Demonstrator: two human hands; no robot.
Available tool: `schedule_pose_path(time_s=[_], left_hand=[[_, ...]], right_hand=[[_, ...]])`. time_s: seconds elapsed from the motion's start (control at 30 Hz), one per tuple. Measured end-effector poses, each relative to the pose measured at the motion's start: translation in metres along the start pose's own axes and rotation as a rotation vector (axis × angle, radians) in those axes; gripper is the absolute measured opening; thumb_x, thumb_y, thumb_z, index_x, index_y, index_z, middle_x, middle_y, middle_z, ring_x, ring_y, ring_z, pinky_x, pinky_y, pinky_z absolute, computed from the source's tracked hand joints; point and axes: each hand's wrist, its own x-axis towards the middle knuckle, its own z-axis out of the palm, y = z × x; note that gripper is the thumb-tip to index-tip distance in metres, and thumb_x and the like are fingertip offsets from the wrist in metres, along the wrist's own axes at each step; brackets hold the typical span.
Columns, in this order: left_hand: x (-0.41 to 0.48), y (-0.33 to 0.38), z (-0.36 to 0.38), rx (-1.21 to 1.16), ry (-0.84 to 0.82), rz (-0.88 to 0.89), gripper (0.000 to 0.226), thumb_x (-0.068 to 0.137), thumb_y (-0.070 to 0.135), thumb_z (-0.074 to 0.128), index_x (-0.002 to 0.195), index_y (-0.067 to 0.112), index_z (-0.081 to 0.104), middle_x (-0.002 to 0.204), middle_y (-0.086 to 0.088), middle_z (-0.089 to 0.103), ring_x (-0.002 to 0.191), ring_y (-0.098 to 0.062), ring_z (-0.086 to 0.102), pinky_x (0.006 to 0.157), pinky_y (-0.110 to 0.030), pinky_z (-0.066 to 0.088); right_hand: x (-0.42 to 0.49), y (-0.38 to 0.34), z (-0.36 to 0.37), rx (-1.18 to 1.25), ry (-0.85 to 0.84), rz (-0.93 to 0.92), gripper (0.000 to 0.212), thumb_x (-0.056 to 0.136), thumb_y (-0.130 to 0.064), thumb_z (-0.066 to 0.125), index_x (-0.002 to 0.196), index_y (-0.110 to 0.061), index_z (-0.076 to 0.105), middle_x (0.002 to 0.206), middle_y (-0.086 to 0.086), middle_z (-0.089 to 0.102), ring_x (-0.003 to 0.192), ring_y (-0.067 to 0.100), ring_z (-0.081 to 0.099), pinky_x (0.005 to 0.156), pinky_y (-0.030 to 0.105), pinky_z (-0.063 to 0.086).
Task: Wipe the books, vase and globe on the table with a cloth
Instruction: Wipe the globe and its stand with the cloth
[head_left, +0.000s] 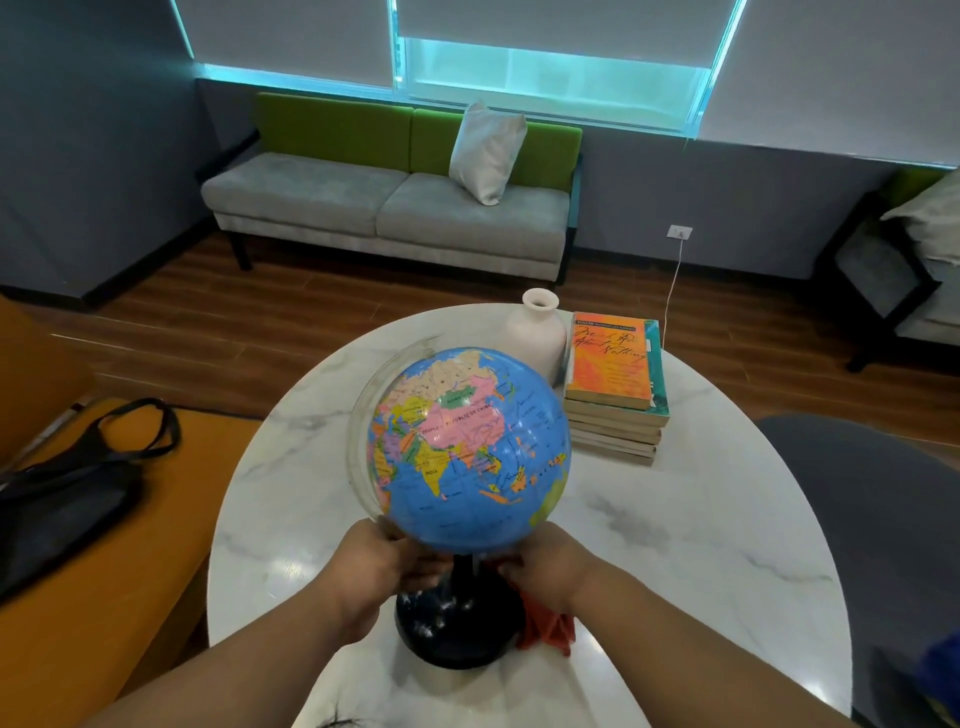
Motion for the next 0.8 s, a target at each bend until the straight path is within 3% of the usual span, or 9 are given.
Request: schedule_pose_path(time_s=[0.1,0.17,0.27,0.43,0.5,0.57,0.6,0.7,0.8], left_hand=[[0.001,0.000,-0.002,-0.008,0.002,0.005,0.012,0.094,0.001,0.053,0.097,0.003,0.064,0.083,-0.017,0.074,0.072,-0.023,0.073,0.061,-0.027,0.058],[0.001,-0.001,-0.002,-0.017,-0.004,0.005,0.011,0.095,0.002,0.054,0.099,0.002,0.064,0.084,-0.016,0.075,0.072,-0.023,0.073,0.062,-0.028,0.059],[0.002,0.000,0.000,-0.023,-0.016,0.015,0.012,0.095,0.002,0.054,0.101,0.003,0.064,0.086,-0.015,0.075,0.076,-0.024,0.073,0.069,-0.033,0.058],[0.006,-0.003,0.001,-0.084,0.000,0.009,0.011,0.094,0.007,0.057,0.100,0.002,0.064,0.086,-0.017,0.074,0.075,-0.025,0.073,0.066,-0.031,0.057],[0.006,-0.003,0.004,-0.104,0.006,0.023,0.012,0.093,0.009,0.058,0.101,0.002,0.063,0.087,-0.018,0.074,0.076,-0.026,0.073,0.066,-0.030,0.058],[0.006,-0.003,0.007,-0.126,0.026,0.042,0.009,0.092,0.008,0.060,0.099,0.004,0.064,0.087,-0.019,0.074,0.073,-0.024,0.072,0.063,-0.028,0.058],[0.006,-0.003,0.009,-0.135,0.038,0.047,0.008,0.091,0.007,0.060,0.098,0.004,0.064,0.088,-0.019,0.074,0.073,-0.024,0.072,0.062,-0.027,0.058],[0.008,-0.006,0.012,-0.131,0.056,0.060,0.009,0.091,0.006,0.061,0.098,0.003,0.064,0.088,-0.020,0.074,0.076,-0.027,0.071,0.062,-0.027,0.059],[0.007,-0.010,0.011,-0.134,0.067,0.057,0.010,0.091,0.002,0.060,0.099,0.002,0.064,0.087,-0.022,0.073,0.081,-0.032,0.070,0.065,-0.029,0.059]], right_hand=[[-0.007,0.000,-0.005,0.097,-0.084,-0.006,0.033,0.090,-0.010,0.056,0.116,-0.023,0.070,0.109,-0.015,0.061,0.108,0.008,0.054,0.101,0.017,0.039],[-0.012,0.009,-0.006,0.158,-0.066,0.088,0.032,0.089,-0.009,0.056,0.111,-0.028,0.072,0.099,-0.020,0.057,0.104,0.010,0.059,0.098,0.023,0.045],[-0.024,0.011,-0.006,0.220,-0.028,0.208,0.034,0.084,-0.011,0.052,0.097,-0.036,0.071,0.100,-0.012,0.066,0.091,0.016,0.067,0.086,0.035,0.056],[-0.034,0.000,-0.007,0.304,0.001,0.053,0.031,0.083,-0.015,0.059,0.092,-0.041,0.073,0.100,-0.016,0.067,0.096,0.008,0.066,0.093,0.032,0.052],[-0.034,0.004,-0.010,0.228,0.056,0.106,0.030,0.087,-0.011,0.055,0.098,-0.031,0.074,0.098,-0.009,0.068,0.094,0.014,0.066,0.091,0.034,0.052],[-0.038,-0.001,-0.009,0.166,0.046,0.083,0.029,0.088,-0.015,0.048,0.097,-0.030,0.070,0.092,0.006,0.072,0.076,0.028,0.070,0.072,0.042,0.058],[-0.038,-0.006,-0.005,0.130,0.043,0.030,0.028,0.086,-0.018,0.047,0.098,-0.029,0.069,0.093,0.009,0.072,0.075,0.031,0.071,0.069,0.043,0.058],[-0.036,-0.018,0.004,0.095,-0.010,-0.118,0.029,0.087,-0.020,0.055,0.109,-0.029,0.072,0.111,-0.002,0.069,0.104,0.015,0.061,0.098,0.027,0.046],[-0.032,-0.014,-0.002,0.019,0.075,-0.063,0.031,0.088,-0.021,0.052,0.111,-0.026,0.072,0.115,-0.004,0.066,0.110,0.015,0.056,0.098,0.023,0.041]])
